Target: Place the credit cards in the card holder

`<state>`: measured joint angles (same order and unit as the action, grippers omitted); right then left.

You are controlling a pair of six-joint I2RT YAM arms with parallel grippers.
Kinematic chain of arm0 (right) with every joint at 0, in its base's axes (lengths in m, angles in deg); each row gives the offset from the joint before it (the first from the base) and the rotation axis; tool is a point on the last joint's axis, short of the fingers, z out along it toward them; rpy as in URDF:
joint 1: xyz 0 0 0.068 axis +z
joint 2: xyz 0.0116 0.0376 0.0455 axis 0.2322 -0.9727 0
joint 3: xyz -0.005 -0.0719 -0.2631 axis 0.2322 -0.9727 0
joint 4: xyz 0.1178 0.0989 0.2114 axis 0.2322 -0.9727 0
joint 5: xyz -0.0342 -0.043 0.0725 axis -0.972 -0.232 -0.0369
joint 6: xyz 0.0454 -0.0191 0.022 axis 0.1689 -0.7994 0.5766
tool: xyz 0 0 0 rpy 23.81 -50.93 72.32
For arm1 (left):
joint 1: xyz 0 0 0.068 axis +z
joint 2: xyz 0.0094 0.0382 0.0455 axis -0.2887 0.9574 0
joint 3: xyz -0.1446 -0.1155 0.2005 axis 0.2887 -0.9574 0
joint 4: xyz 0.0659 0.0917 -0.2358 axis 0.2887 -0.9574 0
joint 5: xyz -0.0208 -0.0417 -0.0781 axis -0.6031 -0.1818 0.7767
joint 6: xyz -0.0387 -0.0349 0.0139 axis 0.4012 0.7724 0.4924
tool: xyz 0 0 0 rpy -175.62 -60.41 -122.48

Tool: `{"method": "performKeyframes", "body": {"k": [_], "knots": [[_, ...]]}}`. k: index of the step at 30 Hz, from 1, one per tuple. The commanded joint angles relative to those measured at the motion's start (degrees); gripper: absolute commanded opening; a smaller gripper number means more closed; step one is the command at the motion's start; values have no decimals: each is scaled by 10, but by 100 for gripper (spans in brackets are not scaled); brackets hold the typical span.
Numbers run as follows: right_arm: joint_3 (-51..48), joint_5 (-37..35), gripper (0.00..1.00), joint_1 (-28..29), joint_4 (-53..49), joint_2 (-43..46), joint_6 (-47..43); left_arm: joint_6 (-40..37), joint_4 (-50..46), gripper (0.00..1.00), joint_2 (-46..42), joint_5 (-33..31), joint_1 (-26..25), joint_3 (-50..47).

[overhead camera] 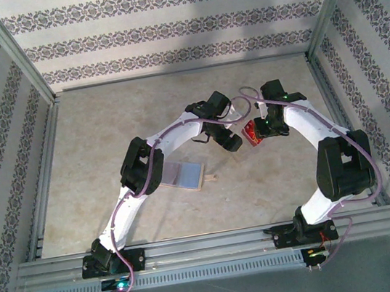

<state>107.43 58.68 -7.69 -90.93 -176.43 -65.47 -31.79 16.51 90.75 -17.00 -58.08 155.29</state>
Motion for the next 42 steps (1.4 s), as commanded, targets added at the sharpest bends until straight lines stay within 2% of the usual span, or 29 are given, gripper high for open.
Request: {"method": "performKeyframes", "body": {"k": [1,8,22,25,30,33,36,42], "knots": [[9,-29,32,-11,-14,20,-13,-17,-48,86,14,-43,-13,-25],[9,-21,27,-8,-13,28,-15,-18,-48,86,14,-44,-13,-24],[10,2,0,19,-23,28,-32,-20,-48,86,11,-46,-14,-31],[10,3,0,24,-24,32,-35,-21,-48,86,11,-46,-14,-32],[8,3,8,26,-21,45,-36,-22,-48,86,7,-46,-16,-38],[6,-8,27,26,-19,48,-33,-23,-48,86,7,-48,-15,-38],[4,-23,39,26,-18,43,-32,-22,-48,86,6,-48,-16,-40],[8,-37,44,26,-25,15,-32,-21,-48,86,5,-47,-16,-39]]}}
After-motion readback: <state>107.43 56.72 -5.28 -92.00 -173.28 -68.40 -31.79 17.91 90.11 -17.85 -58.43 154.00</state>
